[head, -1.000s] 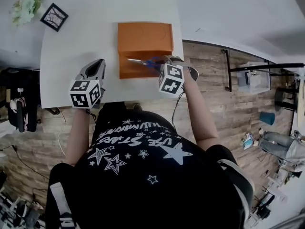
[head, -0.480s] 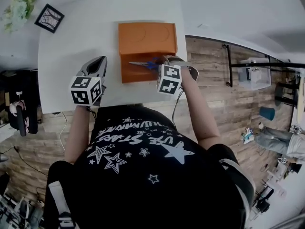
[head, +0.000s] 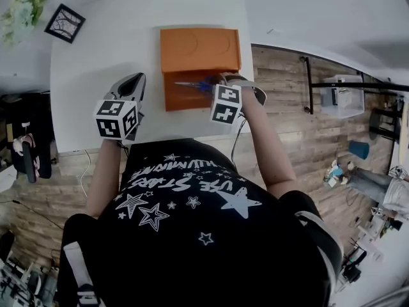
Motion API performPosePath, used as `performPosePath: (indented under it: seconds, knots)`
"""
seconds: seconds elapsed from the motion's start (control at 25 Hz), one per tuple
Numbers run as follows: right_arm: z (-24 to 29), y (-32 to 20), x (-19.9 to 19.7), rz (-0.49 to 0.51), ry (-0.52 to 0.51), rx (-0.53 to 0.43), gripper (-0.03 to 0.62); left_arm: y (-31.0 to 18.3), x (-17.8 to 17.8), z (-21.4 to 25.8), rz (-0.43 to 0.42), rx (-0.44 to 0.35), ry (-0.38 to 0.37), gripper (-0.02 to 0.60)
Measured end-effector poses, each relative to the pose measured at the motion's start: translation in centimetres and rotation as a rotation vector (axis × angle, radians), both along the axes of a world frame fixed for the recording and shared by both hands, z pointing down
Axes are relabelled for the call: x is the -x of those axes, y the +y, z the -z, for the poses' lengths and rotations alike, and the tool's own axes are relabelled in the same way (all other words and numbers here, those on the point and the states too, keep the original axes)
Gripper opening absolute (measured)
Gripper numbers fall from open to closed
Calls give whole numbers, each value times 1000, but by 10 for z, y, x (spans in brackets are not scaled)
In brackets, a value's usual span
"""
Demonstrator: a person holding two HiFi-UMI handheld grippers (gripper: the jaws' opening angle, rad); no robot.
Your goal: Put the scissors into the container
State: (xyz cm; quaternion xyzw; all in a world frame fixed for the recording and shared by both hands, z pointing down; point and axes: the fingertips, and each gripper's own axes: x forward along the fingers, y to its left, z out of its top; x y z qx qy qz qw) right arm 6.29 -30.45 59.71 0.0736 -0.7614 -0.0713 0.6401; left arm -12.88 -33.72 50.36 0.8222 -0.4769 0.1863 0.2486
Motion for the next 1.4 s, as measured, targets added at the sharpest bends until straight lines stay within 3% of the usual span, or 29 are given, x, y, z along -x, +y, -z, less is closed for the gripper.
performPosePath:
  seconds: [0.48,0.72,0.92,1.16,1.4]
  knots:
    - [4,0,-2,-71,-41,-2,100,9,1,2,4,-4,-7,20]
    - [19,3,-12,-110,-93,-47,100,22,-5,11,11,-16,-14,20]
    - [45,9,-17,-154,-203,-99,99,37,-21,20,28,-30,-18,20]
    - [84,27,-21,-233,-408,-141,98,66,-50,28,31,-50,-27,20]
    - [102,43,-35,-281,-500,-194,98,92,-67,34,33,-56,-34,20]
